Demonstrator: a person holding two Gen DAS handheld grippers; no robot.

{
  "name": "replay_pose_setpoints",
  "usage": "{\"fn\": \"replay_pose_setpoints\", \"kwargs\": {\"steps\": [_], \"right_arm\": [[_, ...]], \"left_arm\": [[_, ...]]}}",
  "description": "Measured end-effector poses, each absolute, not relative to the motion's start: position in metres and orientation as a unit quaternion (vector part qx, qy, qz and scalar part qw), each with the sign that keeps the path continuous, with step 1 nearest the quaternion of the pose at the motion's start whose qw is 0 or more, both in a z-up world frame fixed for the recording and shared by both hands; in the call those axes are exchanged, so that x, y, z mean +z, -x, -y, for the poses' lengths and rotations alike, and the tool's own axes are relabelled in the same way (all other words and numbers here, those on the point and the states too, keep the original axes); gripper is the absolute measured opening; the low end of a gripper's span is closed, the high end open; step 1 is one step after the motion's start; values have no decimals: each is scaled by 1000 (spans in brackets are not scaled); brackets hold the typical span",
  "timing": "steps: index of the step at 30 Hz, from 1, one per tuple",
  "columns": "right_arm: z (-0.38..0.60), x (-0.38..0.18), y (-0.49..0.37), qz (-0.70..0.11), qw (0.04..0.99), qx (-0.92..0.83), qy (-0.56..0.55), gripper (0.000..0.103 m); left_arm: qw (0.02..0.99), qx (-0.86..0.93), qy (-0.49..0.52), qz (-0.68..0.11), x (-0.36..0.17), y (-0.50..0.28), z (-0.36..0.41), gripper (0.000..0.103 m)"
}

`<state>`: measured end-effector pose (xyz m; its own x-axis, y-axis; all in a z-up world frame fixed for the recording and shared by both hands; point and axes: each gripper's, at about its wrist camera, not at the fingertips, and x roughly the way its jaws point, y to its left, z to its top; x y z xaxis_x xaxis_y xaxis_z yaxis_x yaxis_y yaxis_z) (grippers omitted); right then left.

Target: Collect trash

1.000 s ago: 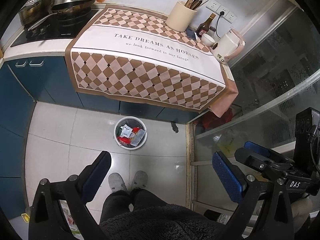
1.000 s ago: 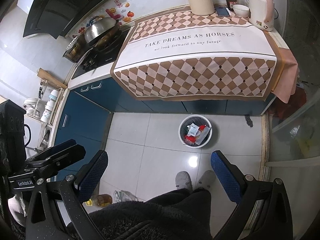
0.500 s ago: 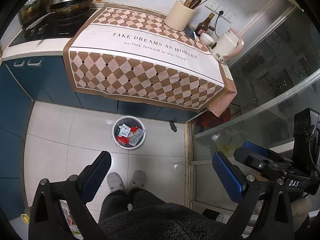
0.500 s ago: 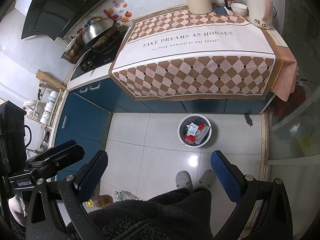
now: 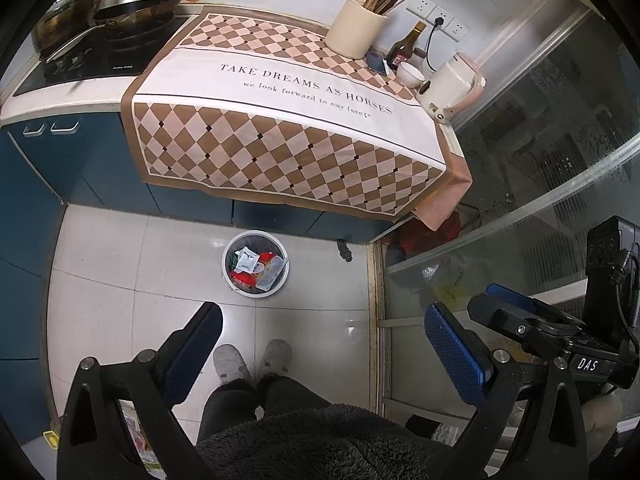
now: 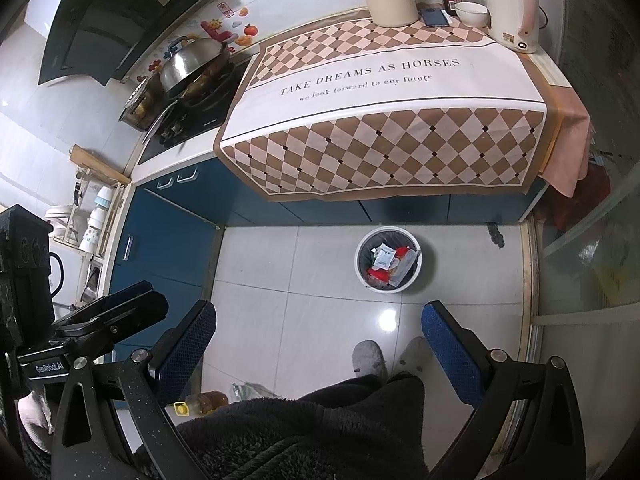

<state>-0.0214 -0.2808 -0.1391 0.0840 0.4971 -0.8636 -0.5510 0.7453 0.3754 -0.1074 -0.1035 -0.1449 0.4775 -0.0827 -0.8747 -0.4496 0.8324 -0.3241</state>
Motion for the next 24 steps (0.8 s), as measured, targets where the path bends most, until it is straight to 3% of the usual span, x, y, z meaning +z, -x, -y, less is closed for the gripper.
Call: {"fn": "replay_pose_setpoints", "kwargs": {"steps": [24], "right_arm": [[287,-139,16,-577,742,342,7,103]], "left_arm": [[819,99,261,-500,-142,96,110,103]]}}
